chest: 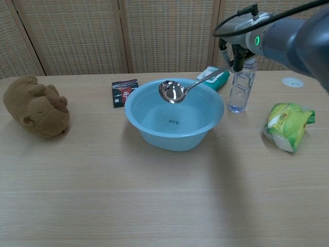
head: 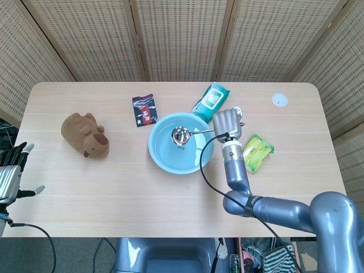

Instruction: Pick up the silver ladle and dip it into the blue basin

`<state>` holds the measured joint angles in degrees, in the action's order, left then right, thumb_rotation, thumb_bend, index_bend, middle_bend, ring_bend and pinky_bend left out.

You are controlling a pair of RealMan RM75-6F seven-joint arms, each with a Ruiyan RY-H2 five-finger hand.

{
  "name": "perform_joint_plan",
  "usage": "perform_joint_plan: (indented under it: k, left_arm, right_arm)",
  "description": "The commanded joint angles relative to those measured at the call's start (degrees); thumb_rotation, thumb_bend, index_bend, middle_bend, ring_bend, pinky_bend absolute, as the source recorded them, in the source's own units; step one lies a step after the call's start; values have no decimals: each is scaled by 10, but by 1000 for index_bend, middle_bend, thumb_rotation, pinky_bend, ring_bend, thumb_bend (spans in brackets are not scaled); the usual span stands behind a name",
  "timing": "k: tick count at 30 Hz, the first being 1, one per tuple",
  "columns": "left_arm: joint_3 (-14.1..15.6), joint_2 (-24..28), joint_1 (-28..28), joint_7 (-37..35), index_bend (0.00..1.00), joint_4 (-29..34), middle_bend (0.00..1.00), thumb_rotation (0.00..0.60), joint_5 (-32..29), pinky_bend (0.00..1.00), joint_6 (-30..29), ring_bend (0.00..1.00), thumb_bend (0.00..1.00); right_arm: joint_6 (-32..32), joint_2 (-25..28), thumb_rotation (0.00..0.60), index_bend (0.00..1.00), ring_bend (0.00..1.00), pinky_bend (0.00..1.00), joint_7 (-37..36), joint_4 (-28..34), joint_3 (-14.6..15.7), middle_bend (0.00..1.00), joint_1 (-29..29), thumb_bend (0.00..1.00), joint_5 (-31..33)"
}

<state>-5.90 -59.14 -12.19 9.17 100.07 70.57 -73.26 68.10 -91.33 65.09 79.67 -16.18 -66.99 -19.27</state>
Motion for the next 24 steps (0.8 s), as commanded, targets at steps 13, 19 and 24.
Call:
perform_joint_plan:
  k: [13, 19, 24]
  left_arm:
    - [-4, -9, -18, 4, 0, -22, 0, 600, -41, 0, 39, 0, 0]
    - [-5, -11, -19, 7, 0, -22, 0, 600, -46, 0, 37, 0, 0]
    - [-3, -13, -21, 11, 0, -23, 0, 600, -46, 0, 39, 0, 0]
  right_arm:
    - [-20, -184, 600, 672, 875, 1000, 27, -317, 65, 899, -11, 832, -140]
    - [-32, -200, 600, 673, 875, 1000, 31, -356, 81, 899, 2, 832, -191]
    - [-32, -206, 600, 675, 876, 1000, 35, -362, 92, 900, 14, 832, -227]
